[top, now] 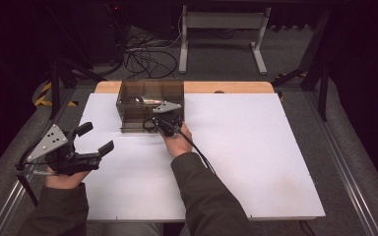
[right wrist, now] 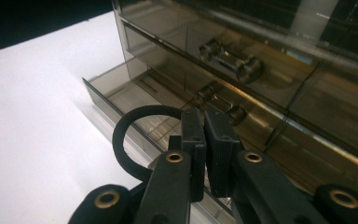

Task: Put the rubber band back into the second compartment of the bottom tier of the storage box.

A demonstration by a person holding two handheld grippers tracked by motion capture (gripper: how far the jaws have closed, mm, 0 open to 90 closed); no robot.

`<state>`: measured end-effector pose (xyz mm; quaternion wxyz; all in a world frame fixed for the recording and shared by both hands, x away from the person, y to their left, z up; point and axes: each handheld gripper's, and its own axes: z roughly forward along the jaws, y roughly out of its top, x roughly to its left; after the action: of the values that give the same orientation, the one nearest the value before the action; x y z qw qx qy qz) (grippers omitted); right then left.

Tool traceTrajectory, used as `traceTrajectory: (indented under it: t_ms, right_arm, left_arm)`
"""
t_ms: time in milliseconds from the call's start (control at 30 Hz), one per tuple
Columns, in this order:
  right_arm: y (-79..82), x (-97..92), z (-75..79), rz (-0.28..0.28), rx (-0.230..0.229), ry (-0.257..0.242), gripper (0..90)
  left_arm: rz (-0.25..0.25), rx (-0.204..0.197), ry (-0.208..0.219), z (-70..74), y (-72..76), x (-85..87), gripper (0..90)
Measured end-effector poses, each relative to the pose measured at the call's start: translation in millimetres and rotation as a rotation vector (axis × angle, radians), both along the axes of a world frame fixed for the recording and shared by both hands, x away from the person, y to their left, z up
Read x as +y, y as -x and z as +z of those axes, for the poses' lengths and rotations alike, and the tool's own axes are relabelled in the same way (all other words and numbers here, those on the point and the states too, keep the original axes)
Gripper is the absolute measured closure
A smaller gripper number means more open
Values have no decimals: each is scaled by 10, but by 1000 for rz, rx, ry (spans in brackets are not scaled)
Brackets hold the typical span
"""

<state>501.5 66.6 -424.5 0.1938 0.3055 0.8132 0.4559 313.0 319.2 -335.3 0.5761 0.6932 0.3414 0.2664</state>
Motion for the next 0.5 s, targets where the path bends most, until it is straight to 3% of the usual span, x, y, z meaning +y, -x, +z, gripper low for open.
traceTrajectory:
  t_ms: [500]
  right_arm:
    - [-101,-12,-159,-76,44,-9,874]
  left_arm:
    - [5,4,0,-17,-4,11,76]
